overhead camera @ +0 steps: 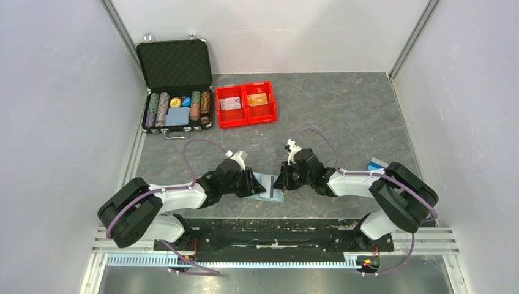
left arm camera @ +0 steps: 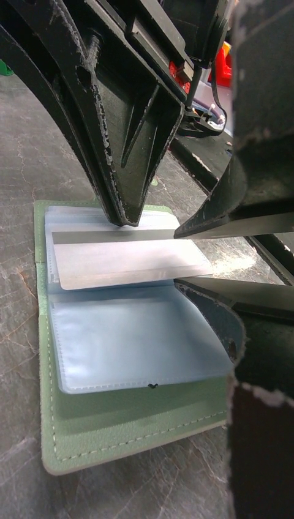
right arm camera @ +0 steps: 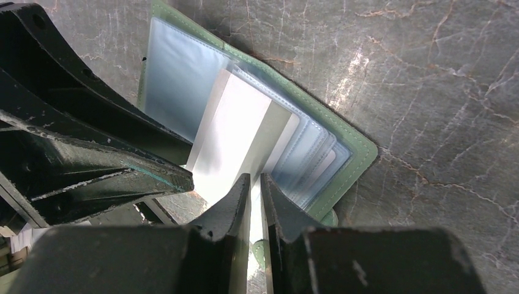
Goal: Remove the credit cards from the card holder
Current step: Remove the credit card from the card holder.
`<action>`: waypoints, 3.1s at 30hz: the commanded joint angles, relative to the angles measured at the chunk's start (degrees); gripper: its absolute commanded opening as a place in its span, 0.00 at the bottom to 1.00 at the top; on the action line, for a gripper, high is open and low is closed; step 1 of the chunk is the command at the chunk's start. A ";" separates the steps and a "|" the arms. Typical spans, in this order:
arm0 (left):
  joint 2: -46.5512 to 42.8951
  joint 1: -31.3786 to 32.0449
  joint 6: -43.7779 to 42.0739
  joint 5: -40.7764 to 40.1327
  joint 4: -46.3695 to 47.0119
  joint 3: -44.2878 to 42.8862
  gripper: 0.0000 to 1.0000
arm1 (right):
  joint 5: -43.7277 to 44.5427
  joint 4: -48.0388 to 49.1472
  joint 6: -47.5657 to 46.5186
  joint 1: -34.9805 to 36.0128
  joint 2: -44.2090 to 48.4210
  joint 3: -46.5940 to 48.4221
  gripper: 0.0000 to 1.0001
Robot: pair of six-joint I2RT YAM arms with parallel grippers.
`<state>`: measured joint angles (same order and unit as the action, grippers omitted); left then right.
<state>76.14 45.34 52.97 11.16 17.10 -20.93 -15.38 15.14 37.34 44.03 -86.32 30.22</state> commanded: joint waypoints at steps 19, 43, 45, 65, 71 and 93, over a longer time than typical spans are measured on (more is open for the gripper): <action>0.60 -2.57 6.55 3.69 8.63 4.42 0.31 | 0.88 -0.17 -0.96 0.27 -2.10 -1.82 0.09; -4.09 -7.85 8.32 6.18 12.15 9.84 0.02 | 1.40 -0.90 -2.18 -0.72 -1.49 -1.83 0.09; -5.47 -7.90 7.74 5.22 10.18 9.79 0.02 | 1.36 -0.95 -2.31 -0.57 -1.03 -1.83 0.09; -3.31 -7.90 4.26 6.68 8.16 5.96 0.36 | 0.48 -3.02 -0.88 -0.27 4.89 0.90 0.20; -1.29 -7.89 2.77 6.85 8.15 4.60 0.41 | -0.70 -0.73 0.11 0.00 2.82 0.76 0.20; 8.14 -7.81 5.86 11.56 22.03 6.64 0.44 | -1.67 2.49 1.28 0.09 -2.44 -1.13 0.16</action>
<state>81.80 37.67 58.02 20.34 33.10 -15.07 -17.67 17.93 38.96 43.77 -87.50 29.65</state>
